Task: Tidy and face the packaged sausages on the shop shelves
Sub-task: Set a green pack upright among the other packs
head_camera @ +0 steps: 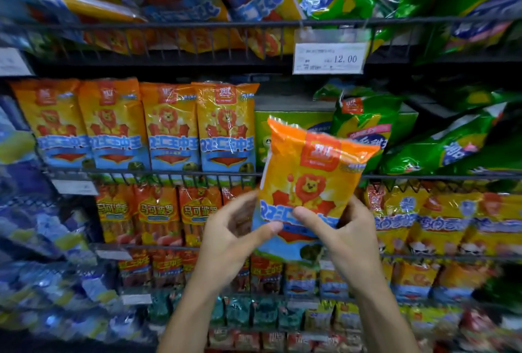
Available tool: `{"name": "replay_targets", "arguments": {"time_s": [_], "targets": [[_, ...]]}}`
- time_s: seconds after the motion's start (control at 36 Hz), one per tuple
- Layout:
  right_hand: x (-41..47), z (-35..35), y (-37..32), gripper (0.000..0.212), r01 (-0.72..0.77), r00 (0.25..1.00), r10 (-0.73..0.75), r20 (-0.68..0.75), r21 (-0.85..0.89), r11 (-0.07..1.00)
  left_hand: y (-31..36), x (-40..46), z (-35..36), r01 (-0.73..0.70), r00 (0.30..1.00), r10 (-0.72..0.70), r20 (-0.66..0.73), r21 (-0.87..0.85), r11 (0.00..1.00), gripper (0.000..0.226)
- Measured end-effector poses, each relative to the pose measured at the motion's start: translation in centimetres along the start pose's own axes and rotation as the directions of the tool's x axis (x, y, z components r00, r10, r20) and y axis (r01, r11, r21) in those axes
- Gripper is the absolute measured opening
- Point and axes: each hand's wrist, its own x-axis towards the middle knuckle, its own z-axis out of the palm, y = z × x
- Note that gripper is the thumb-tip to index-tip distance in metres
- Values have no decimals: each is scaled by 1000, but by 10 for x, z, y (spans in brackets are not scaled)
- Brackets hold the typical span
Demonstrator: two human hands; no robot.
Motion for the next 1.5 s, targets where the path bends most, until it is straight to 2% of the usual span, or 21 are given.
{"name": "replay_targets", "arguments": {"time_s": [0.06,0.14,0.25,0.33,0.44,0.5,0.61,0.69,0.83,0.97,1.11,1.19,1.28,1.42,1.5], "targets": [[14,2,-13,39,56,998,-56,9,13,998,11,11,0,-70,997,70,-40,6,998,54],[39,5,-29,37,148,989,-148,3,71,987,30,34,3,-185,980,183,-82,-15,983,51],[66,8,-31,32,188,980,-193,57,79,979,38,67,2,-280,951,271,-149,-37,959,61],[80,7,-18,33,182,979,-185,79,48,982,34,85,0,-275,947,258,-191,-65,959,61],[93,11,1,36,205,979,-205,16,-26,978,21,102,-3,-221,963,207,-173,-66,973,57],[96,14,9,33,213,977,-213,-11,-31,977,18,105,-4,-203,970,196,-147,-33,979,59],[105,20,15,45,214,976,-215,-42,-29,976,19,112,-2,-238,960,238,-145,17,971,54],[112,21,20,44,186,981,-190,-44,-85,979,15,117,-1,-254,949,266,-171,87,963,53],[112,17,44,47,113,993,-118,-3,-253,961,-8,112,2,-262,936,303,-179,222,939,64],[115,13,53,47,36,999,-28,25,-458,888,-31,116,4,-357,860,458,-226,375,855,57],[120,15,54,48,79,996,-87,13,-567,820,-48,125,-1,-481,797,604,-19,585,653,51],[127,19,55,41,84,993,-116,-8,-643,761,-55,130,-2,-512,758,651,37,651,560,46],[134,20,54,35,44,997,-81,-22,-685,728,-55,135,-8,-534,723,685,86,698,476,44],[134,20,52,27,-6,1000,-5,-14,-680,733,-54,138,-17,-538,736,645,204,754,376,53],[138,17,49,31,-61,998,63,-20,-646,761,-51,136,-19,-530,761,608,226,757,382,56]]}}
